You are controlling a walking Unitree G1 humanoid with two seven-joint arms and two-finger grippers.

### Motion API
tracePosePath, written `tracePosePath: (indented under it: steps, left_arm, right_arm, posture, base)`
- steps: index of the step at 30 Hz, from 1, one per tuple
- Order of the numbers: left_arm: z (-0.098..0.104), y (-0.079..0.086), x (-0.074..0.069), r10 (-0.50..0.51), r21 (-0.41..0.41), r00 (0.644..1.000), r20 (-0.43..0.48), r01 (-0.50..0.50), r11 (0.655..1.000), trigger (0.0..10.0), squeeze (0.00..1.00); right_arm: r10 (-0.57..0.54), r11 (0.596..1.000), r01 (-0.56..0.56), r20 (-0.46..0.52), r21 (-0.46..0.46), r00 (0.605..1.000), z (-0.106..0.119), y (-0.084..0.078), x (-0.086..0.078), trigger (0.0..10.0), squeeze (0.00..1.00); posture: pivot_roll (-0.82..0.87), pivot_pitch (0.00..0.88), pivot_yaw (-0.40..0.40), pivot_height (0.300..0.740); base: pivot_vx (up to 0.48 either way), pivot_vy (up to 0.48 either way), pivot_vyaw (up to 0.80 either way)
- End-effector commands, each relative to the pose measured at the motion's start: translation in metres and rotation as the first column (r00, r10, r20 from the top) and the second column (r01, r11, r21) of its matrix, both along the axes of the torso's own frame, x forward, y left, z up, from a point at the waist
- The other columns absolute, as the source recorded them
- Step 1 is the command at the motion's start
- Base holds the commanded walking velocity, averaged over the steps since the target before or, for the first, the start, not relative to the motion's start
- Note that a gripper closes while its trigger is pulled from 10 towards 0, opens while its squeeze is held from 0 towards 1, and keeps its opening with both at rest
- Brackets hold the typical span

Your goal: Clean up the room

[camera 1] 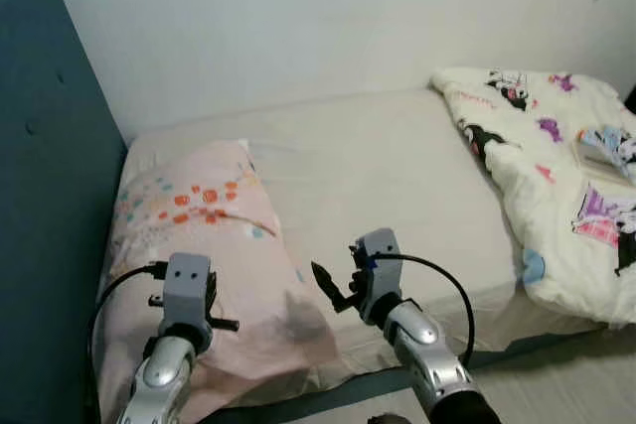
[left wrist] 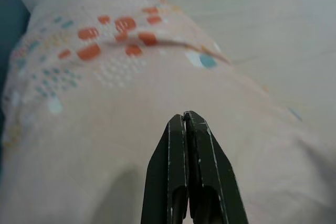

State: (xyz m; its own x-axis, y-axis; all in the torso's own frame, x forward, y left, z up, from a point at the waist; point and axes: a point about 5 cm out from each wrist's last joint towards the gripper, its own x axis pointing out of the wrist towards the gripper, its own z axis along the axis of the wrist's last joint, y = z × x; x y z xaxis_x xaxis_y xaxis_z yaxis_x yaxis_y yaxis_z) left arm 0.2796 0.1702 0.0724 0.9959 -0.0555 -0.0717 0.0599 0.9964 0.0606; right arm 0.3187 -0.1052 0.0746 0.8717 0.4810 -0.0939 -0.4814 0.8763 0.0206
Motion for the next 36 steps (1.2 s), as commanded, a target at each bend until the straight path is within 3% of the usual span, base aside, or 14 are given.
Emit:
tracePosePath:
  steps: [1,13,28,36]
  left_arm:
    - [-0.006,0.007,-0.003,0.015,0.023,1.000,-0.020,-0.015,1.000,10.0,0.00]
    - [-0.006,0.013,-0.003,0.028,0.022,1.000,-0.009,-0.028,0.999,10.0,0.00]
    - [-0.004,0.015,-0.003,0.017,0.021,1.000,0.009,-0.017,1.000,10.0,0.00]
    - [-0.011,0.018,-0.007,0.028,-0.007,0.999,-0.021,-0.028,1.000,10.0,0.00]
  right_arm:
    - [0.006,1.000,-0.007,-0.016,-0.017,1.000,-0.004,0.002,-0.001,10.0,0.00]
    - [0.053,0.998,-0.054,0.004,0.024,0.999,-0.001,0.003,-0.003,10.0,0.00]
    - [0.061,0.997,-0.062,0.022,0.038,0.998,0.002,0.004,-0.002,10.0,0.00]
    - [0.067,0.997,-0.068,0.022,0.045,0.997,0.001,0.005,-0.003,10.0,0.00]
  posture:
    - [0.01,0.079,-0.026,0.667]
    - [0.01,0.073,-0.031,0.667]
    - [0.01,0.063,-0.028,0.740]
    - [0.01,0.061,-0.028,0.740]
  base:
    - [0.000,0.000,0.00]
    - [0.000,0.000,0.00]
    - [0.000,0.000,0.00]
    - [0.000,0.000,0.00]
